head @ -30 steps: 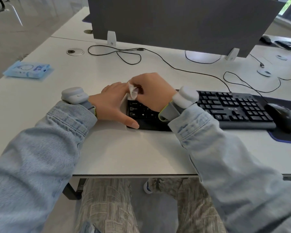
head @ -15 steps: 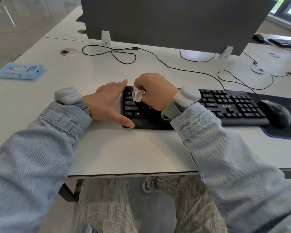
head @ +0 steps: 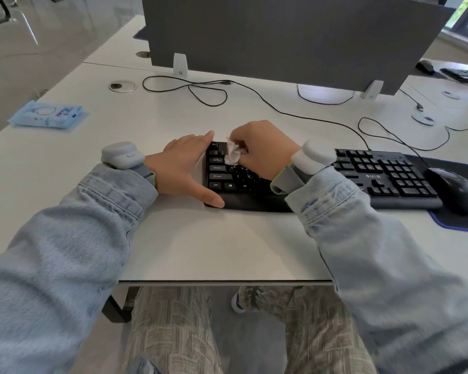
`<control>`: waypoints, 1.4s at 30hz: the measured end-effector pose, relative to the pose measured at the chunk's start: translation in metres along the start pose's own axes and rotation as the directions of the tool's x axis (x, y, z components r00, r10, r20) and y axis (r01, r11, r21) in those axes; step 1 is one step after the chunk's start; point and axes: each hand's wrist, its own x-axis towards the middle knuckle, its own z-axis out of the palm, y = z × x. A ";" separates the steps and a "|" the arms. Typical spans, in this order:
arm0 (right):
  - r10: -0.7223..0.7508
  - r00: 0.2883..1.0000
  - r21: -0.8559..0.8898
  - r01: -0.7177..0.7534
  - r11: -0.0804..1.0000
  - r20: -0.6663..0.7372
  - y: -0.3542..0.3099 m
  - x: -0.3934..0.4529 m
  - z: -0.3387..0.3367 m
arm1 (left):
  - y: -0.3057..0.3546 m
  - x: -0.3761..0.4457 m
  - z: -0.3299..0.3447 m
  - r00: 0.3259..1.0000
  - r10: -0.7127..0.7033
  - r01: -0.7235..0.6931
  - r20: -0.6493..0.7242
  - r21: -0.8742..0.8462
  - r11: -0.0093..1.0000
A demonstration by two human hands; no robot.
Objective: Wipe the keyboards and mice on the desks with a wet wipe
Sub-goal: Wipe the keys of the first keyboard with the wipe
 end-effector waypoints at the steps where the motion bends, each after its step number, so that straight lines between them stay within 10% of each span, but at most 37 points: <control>1: 0.011 1.000 -0.013 -0.011 1.000 0.015 0.004 -0.003 -0.003 | 0.001 -0.002 -0.001 1.000 -0.003 0.003 0.007 0.001 1.000; 13: 0.271 0.942 -0.146 -0.245 0.959 0.199 0.043 -0.022 -0.033 | 0.006 -0.004 -0.002 1.000 -0.012 0.012 -0.008 0.012 1.000; 24: 0.072 0.997 0.156 -0.073 0.985 0.014 0.025 -0.016 -0.006 | 0.005 -0.004 -0.003 1.000 0.000 0.000 0.012 -0.003 1.000; 42: 0.111 0.993 -0.029 -0.110 0.993 0.040 0.028 -0.011 -0.012 | 0.005 -0.003 -0.002 1.000 0.002 -0.002 0.000 0.008 1.000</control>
